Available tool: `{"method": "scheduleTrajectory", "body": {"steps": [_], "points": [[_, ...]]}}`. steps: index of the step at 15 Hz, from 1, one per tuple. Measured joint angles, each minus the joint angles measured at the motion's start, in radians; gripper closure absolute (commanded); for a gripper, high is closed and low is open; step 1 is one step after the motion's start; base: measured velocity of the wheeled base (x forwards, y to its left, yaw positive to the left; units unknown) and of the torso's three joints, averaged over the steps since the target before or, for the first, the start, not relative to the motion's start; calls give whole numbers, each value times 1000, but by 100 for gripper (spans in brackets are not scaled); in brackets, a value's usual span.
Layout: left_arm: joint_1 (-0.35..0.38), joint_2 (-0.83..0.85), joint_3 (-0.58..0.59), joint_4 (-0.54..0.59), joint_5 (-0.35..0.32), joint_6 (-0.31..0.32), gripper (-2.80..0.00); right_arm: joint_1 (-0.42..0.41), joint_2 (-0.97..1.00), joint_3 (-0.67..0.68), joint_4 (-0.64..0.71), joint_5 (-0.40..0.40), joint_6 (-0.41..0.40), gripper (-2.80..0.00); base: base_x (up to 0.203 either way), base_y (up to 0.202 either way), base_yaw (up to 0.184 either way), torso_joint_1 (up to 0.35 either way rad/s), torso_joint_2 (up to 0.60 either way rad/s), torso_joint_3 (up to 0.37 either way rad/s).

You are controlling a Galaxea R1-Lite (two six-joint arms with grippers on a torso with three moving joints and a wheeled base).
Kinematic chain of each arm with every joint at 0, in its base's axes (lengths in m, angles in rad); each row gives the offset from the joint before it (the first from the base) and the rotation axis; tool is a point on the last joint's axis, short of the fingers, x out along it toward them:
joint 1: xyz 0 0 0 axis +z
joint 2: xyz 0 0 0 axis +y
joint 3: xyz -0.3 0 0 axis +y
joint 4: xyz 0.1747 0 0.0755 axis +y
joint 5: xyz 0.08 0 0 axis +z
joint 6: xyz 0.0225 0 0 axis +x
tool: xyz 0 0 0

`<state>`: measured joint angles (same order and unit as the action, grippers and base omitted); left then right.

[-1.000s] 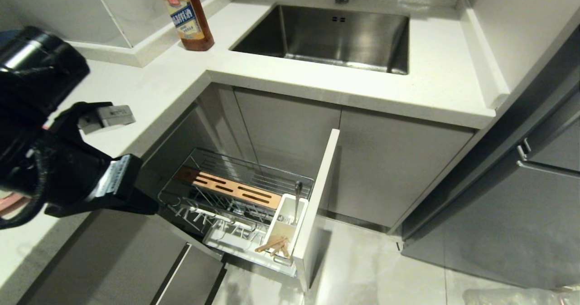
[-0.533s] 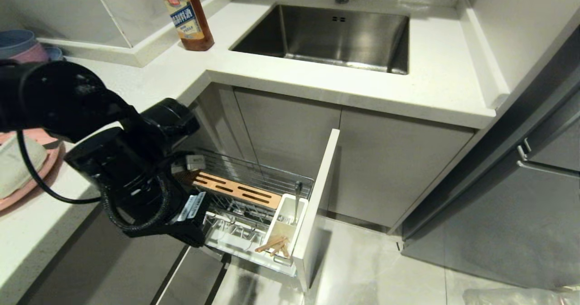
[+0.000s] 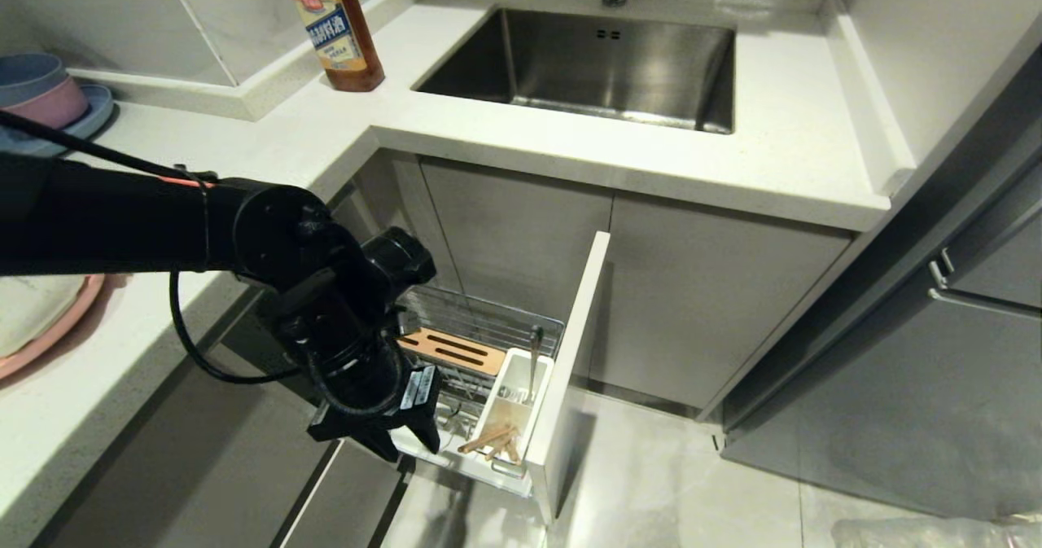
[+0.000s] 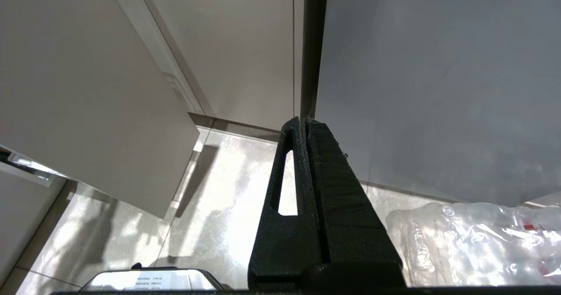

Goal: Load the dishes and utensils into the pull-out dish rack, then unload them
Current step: Take the chopsticks out of the cupboard

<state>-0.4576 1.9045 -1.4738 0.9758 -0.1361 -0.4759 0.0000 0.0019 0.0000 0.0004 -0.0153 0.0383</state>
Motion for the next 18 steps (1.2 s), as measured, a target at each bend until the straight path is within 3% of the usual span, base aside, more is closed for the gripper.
{"method": "scheduleTrajectory", "body": {"steps": [18], "points": [[31,331,-50,-66,-9,-34,-280,0,0,0,0,0,0,0,0,0,0,0,0,0]]}}
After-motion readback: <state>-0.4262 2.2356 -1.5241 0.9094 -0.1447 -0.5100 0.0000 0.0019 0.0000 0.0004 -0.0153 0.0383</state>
